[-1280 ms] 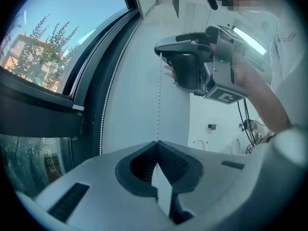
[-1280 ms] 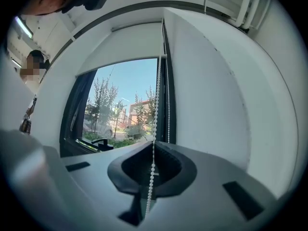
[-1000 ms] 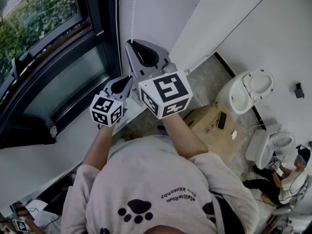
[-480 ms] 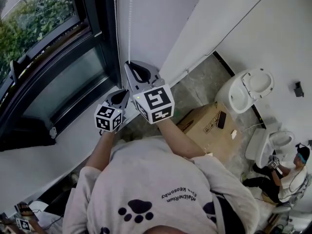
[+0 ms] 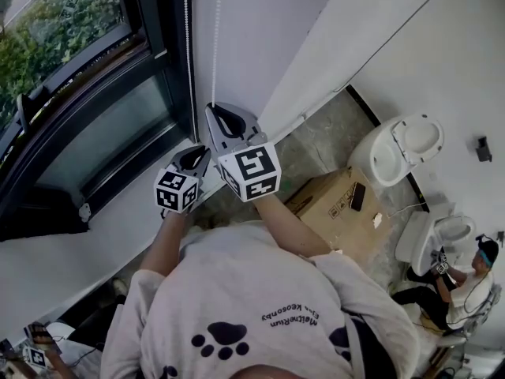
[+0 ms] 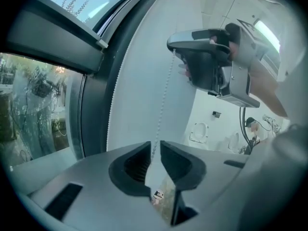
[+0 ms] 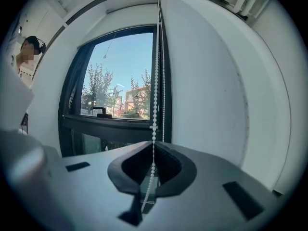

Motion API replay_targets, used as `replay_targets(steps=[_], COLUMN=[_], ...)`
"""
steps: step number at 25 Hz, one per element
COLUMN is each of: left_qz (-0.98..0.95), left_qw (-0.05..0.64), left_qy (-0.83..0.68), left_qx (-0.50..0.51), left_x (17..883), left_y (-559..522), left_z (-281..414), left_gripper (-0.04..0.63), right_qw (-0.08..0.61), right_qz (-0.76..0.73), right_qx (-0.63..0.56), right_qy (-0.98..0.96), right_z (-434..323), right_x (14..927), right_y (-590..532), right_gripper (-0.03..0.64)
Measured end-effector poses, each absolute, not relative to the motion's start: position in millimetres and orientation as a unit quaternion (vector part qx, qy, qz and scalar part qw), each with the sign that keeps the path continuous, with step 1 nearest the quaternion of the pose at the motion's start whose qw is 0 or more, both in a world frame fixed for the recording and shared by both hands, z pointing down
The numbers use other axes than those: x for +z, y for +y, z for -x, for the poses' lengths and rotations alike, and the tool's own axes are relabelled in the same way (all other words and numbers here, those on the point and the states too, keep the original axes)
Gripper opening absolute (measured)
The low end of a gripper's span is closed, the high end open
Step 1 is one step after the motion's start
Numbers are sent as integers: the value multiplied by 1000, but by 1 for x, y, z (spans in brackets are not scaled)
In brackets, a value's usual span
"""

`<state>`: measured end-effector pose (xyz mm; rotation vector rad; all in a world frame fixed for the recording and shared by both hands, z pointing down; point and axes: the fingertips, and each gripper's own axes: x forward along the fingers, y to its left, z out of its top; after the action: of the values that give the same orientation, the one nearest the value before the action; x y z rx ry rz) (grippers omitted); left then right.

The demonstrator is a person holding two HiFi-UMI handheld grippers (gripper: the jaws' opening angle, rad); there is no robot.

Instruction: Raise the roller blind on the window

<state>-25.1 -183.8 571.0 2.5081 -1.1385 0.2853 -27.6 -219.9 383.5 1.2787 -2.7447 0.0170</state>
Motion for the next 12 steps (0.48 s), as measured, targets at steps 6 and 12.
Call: replay_targets(steps=[6, 12], left_qz=[-899, -909], left_qw=[181, 117], left_qy=[-396, -400], left_qx=[44, 31], left_x=[519, 444], left_y=[-185, -184], left_z=[31, 42], left_gripper=[132, 110], right_qw=[53, 50], right_qz=[-419, -414], right_qx=[3, 0], right_qy=[-906, -909], right_z=[29, 31], right_x=[383, 383], right_y=[-220, -219], right_gripper=[12, 12])
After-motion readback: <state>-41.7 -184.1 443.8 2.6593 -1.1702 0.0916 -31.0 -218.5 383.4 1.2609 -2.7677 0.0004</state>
